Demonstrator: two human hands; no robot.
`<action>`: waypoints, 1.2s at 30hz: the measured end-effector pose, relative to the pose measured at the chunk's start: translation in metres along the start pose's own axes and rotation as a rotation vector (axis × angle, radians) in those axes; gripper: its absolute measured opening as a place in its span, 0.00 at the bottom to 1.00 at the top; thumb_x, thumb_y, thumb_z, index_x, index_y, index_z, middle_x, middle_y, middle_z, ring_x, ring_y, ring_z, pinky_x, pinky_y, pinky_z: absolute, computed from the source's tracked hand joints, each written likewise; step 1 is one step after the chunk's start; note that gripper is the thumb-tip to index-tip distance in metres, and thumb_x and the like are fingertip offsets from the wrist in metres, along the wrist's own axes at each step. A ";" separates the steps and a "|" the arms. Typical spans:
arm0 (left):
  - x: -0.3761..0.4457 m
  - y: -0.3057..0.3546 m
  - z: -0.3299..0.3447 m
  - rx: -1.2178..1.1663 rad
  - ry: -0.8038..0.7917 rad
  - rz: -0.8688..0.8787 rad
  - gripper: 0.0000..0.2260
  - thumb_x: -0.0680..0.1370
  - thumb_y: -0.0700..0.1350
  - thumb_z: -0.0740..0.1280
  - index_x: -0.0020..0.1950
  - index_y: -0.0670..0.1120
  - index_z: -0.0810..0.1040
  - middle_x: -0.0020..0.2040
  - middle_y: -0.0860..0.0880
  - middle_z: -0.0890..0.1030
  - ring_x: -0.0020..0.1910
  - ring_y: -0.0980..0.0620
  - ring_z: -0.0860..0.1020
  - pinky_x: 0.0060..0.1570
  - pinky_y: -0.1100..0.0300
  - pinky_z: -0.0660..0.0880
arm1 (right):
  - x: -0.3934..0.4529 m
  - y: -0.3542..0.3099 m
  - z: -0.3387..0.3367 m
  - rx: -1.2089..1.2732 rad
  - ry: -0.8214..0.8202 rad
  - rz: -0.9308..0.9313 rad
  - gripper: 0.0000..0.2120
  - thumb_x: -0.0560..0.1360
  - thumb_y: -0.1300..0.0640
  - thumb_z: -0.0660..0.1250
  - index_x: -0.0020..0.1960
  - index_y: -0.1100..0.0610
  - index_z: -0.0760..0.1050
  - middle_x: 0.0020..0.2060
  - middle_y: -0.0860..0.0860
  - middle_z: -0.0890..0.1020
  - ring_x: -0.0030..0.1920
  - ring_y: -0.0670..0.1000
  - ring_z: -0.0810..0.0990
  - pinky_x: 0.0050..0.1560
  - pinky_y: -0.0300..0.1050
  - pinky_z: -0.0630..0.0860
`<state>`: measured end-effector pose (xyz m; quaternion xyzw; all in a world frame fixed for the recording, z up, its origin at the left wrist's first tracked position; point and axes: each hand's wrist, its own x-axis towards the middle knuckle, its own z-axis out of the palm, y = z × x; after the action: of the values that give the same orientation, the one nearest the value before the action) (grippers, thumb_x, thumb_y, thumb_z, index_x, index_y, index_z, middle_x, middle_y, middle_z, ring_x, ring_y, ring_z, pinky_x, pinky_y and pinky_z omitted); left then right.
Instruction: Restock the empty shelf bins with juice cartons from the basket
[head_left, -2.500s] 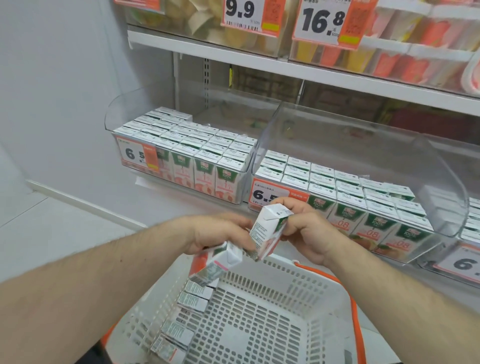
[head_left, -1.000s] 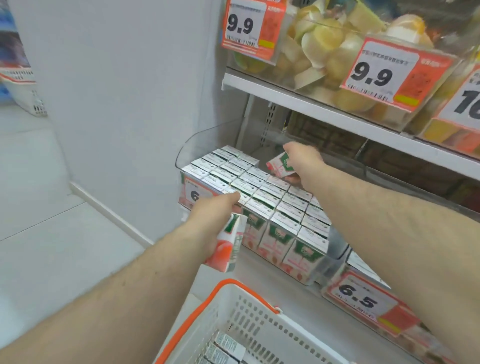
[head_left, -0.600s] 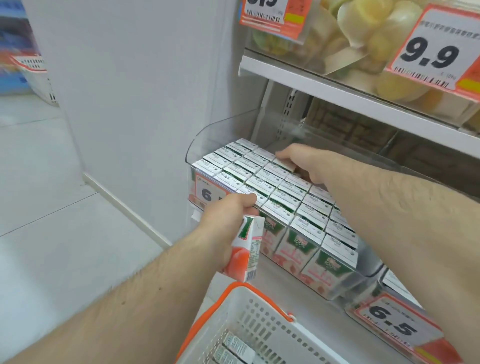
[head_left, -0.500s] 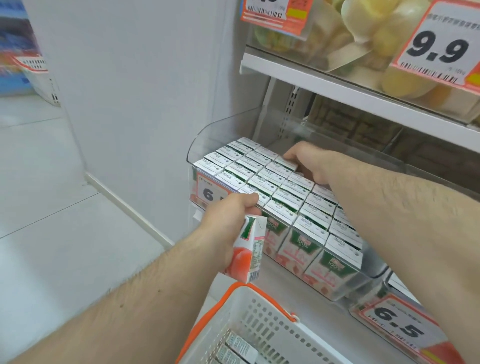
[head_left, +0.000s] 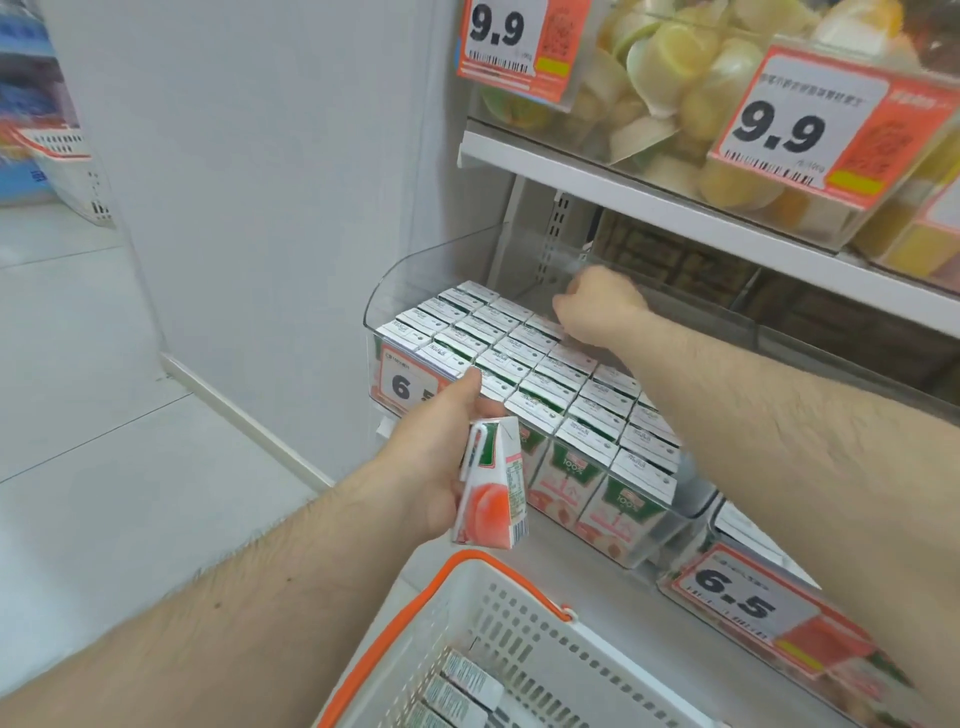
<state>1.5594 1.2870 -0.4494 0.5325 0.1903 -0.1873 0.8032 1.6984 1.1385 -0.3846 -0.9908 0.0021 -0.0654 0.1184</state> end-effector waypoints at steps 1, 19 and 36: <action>-0.004 0.000 0.001 -0.001 -0.007 0.007 0.19 0.79 0.62 0.62 0.47 0.46 0.76 0.50 0.38 0.83 0.47 0.42 0.82 0.52 0.47 0.78 | -0.013 -0.002 -0.005 0.085 0.095 -0.039 0.08 0.78 0.54 0.60 0.50 0.55 0.77 0.44 0.51 0.80 0.47 0.55 0.78 0.44 0.45 0.75; -0.051 -0.018 0.044 -0.195 -0.280 0.087 0.16 0.79 0.57 0.63 0.50 0.43 0.75 0.42 0.43 0.80 0.40 0.45 0.80 0.45 0.53 0.77 | -0.232 0.025 0.012 1.174 -0.122 0.220 0.07 0.80 0.56 0.64 0.46 0.57 0.72 0.35 0.56 0.79 0.31 0.52 0.76 0.25 0.41 0.70; -0.062 -0.037 0.037 0.528 -0.084 0.993 0.21 0.65 0.48 0.78 0.56 0.58 0.78 0.48 0.55 0.83 0.50 0.57 0.80 0.50 0.61 0.78 | -0.231 0.034 -0.016 1.056 0.176 0.239 0.10 0.80 0.56 0.61 0.49 0.59 0.79 0.44 0.54 0.85 0.44 0.54 0.85 0.51 0.51 0.82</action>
<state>1.4918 1.2453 -0.4341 0.7332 -0.1687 0.1509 0.6412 1.4676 1.1062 -0.4068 -0.7804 0.0914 -0.1261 0.6056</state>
